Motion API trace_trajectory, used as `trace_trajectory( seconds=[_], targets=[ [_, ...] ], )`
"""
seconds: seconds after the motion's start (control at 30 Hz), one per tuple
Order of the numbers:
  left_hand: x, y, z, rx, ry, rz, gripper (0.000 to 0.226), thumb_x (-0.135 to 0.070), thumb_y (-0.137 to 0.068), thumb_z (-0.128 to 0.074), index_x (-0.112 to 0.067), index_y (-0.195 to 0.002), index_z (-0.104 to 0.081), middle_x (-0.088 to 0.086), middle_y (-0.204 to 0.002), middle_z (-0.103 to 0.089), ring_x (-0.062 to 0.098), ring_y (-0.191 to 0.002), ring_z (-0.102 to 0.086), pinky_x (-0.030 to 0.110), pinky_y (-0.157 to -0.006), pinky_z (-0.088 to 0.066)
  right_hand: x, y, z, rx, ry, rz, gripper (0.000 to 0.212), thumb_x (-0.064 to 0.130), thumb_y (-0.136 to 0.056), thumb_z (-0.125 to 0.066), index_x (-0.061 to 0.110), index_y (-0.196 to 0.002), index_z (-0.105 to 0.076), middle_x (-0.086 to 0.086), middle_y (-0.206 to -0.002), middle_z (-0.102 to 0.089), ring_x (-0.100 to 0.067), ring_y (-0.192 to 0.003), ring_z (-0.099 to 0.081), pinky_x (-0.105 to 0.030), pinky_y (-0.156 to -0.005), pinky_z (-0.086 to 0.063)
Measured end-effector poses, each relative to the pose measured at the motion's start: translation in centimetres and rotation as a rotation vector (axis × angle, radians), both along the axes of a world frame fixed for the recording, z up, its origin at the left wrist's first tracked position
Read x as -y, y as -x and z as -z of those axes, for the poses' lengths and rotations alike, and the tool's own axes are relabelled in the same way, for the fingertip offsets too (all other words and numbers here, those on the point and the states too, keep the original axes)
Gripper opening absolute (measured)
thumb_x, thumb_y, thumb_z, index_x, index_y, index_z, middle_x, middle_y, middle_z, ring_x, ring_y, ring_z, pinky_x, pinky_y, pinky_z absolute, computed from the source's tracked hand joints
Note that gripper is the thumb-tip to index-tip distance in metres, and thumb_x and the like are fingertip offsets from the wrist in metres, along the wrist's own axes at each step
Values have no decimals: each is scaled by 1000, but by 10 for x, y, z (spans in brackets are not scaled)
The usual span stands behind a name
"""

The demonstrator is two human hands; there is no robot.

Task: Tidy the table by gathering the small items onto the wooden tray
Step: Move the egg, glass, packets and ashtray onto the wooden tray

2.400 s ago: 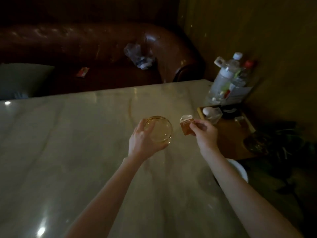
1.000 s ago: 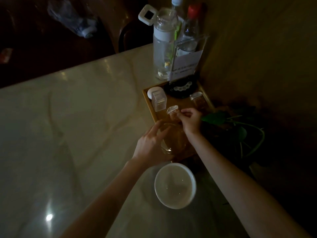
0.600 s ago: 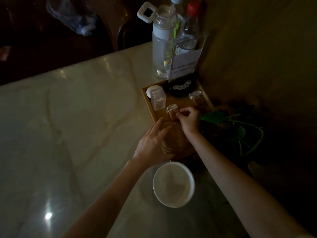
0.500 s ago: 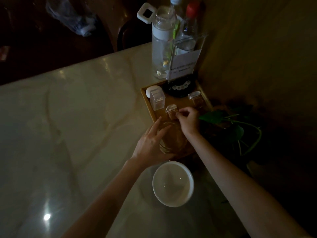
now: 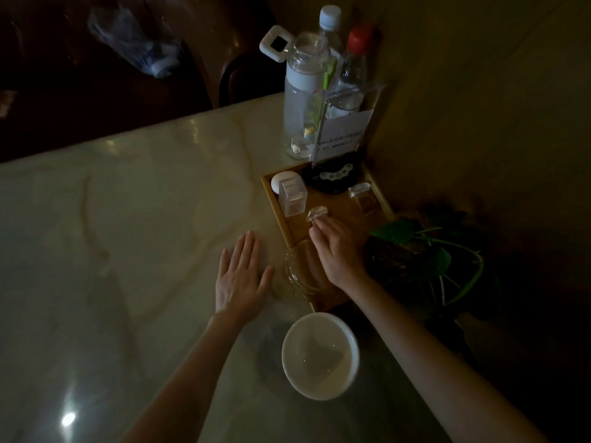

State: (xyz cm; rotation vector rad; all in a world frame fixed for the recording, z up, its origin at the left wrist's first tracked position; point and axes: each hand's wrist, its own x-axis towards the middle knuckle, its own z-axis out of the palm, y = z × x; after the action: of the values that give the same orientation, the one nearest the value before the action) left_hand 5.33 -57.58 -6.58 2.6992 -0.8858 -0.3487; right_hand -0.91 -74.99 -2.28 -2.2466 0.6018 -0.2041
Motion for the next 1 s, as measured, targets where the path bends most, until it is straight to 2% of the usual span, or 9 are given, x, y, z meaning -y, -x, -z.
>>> trace_trajectory(
  seconds=[0.13, 0.33, 0.47, 0.6, 1.0],
  targets=[
    [2, 0, 4, 42, -37, -9, 71, -55, -84, -2, -18, -144, -2, -5, -149, 7, 10, -139, 11, 33, -113, 9, 1, -3, 2, -30, -88, 30, 48, 35, -95, -30, 9, -128, -51, -9, -136, -49, -21, -128, -42, -37, -111, -32],
    [2, -1, 5, 69, -52, -16, 69, -54, -85, -4, -20, -144, 0, -5, -150, 6, 10, -138, 11, 32, -113, 9, 7, -11, 1, -60, -95, 53, 42, 27, -99, -30, 9, -132, -47, -9, -144, -41, -20, -134, -34, -32, -114, -23],
    [2, 0, 5, 77, -47, -14, 65, -54, -85, -5, -22, -140, 7, -6, -149, 8, 10, -139, 11, 32, -113, 8, 17, -19, 1, -156, -54, -6, 46, 32, -99, -23, 13, -140, -36, -4, -152, -28, -17, -142, -19, -42, -118, -11],
    [2, -1, 6, 79, -43, -19, 66, -53, -86, -8, -21, -143, 2, -7, -150, 6, 10, -139, 9, 33, -113, 7, 24, -26, 2, -251, -59, -85, 49, 37, -99, -17, 18, -144, -24, 0, -156, -16, -13, -144, -7, -40, -117, 4],
    [1, -1, 6, 75, -31, -23, 66, -53, -87, -9, -21, -144, -2, -7, -149, 5, 9, -139, 8, 33, -114, 6, 23, -31, 3, -317, 26, -141, 51, 39, -99, -16, 18, -145, -20, 0, -157, -12, -12, -144, -4, -38, -116, 6]
  ],
)
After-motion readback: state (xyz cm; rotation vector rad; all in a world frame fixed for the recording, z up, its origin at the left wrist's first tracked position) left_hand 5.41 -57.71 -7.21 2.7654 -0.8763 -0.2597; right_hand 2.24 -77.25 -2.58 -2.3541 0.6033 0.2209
